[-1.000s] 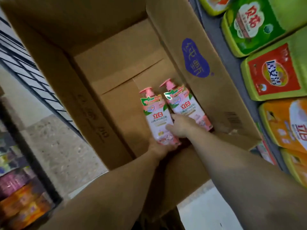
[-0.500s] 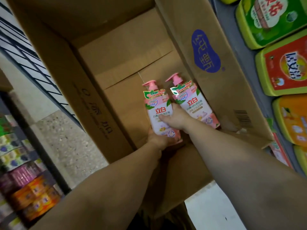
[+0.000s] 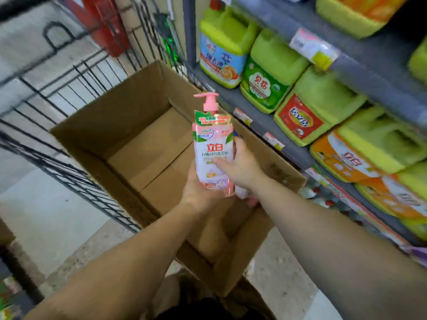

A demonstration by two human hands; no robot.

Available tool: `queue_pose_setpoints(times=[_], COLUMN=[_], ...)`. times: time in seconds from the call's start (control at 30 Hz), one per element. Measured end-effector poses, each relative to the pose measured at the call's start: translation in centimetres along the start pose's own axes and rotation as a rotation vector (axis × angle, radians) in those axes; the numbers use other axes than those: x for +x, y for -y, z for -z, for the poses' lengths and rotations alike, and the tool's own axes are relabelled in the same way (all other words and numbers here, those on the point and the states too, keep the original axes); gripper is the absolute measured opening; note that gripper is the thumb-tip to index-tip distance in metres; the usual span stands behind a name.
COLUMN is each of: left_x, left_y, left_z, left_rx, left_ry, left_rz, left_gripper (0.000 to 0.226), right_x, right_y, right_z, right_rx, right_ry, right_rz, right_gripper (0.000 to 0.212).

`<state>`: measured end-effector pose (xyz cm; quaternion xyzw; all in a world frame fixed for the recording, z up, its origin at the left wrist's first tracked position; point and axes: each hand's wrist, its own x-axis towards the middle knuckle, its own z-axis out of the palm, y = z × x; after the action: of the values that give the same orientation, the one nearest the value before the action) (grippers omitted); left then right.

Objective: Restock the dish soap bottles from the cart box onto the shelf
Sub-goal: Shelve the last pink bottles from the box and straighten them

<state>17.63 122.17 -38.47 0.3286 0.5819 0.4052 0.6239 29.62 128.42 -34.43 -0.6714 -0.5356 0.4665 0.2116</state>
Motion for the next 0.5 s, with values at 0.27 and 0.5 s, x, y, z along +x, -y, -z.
queue_pose_setpoints(times=[0.27, 0.5], left_x=[-2.7, -13.4], left_y=[-6.9, -8.0], left_z=[-8.3, -21.3], left_rx=[0.162, 0.250], left_ry=[0.392, 0.681], left_rz=[-0.240, -0.355], left_gripper=[0.098, 0.085], right_x=[-8.9, -23.3], right_y=[1.0, -5.1], right_z=[11.1, 22.2], right_rx=[0.179, 0.193], right_ry=[-0.392, -0.735], right_rz=[0.136, 0.197], right_gripper=[0.068, 0.067])
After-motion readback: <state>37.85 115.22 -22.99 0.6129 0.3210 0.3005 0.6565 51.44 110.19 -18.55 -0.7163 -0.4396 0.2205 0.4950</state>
